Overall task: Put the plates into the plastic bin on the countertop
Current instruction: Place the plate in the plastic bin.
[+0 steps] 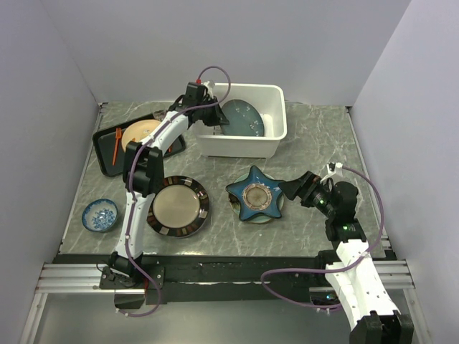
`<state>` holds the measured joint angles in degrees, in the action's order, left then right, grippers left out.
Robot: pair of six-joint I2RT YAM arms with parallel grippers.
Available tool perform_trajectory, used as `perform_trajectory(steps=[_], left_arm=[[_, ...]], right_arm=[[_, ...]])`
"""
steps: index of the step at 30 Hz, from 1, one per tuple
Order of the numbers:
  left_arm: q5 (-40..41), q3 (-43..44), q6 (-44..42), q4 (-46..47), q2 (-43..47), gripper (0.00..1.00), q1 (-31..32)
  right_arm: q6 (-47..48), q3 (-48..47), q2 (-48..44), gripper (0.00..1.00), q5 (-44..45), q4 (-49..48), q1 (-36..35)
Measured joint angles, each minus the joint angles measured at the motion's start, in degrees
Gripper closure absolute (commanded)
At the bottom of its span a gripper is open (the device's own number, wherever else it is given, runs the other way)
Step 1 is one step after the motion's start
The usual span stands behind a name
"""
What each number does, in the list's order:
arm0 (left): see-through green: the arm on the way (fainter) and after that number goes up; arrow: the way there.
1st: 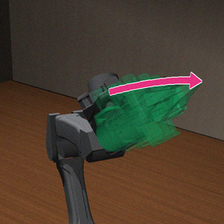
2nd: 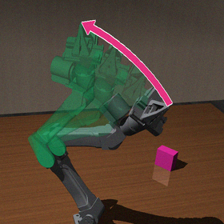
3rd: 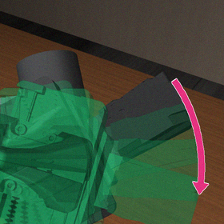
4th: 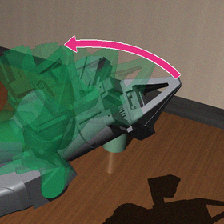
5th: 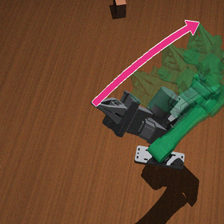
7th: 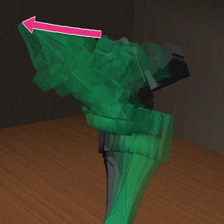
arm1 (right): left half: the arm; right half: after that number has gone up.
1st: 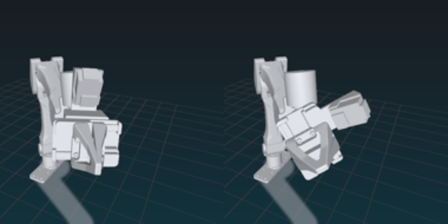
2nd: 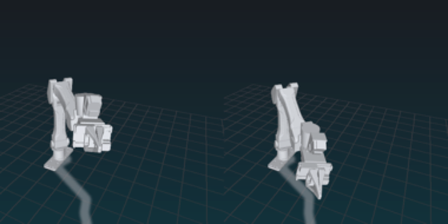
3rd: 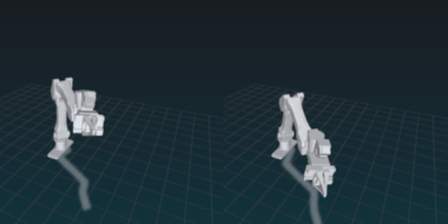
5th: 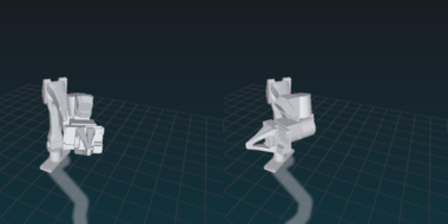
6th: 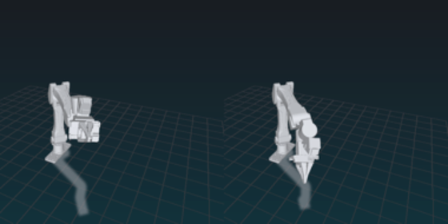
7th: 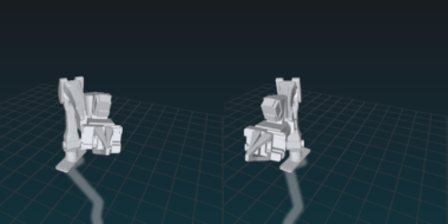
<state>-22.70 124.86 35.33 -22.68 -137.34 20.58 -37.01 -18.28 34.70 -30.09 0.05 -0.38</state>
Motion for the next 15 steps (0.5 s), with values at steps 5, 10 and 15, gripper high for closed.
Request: perform_trajectory(steps=[5,10,15], left_arm=[[-0.3,0.0,0.1,1.0,-0.1,0.63,0.0],[-0.3,0.0,0.2,1.0,-0.1,0.55,0.0],[-0.1,0.0,-0.3,0.8,-0.1,0.47,0.0]], right_arm=[[0.0,0.0,0.1,0.00,-0.2,0.0,0.0],[0.0,0.7,0.1,0.00,-0.4,-0.2,0.0],[-0.2,1.1,0.0,0.00,-0.5,-0.1,0.0]])
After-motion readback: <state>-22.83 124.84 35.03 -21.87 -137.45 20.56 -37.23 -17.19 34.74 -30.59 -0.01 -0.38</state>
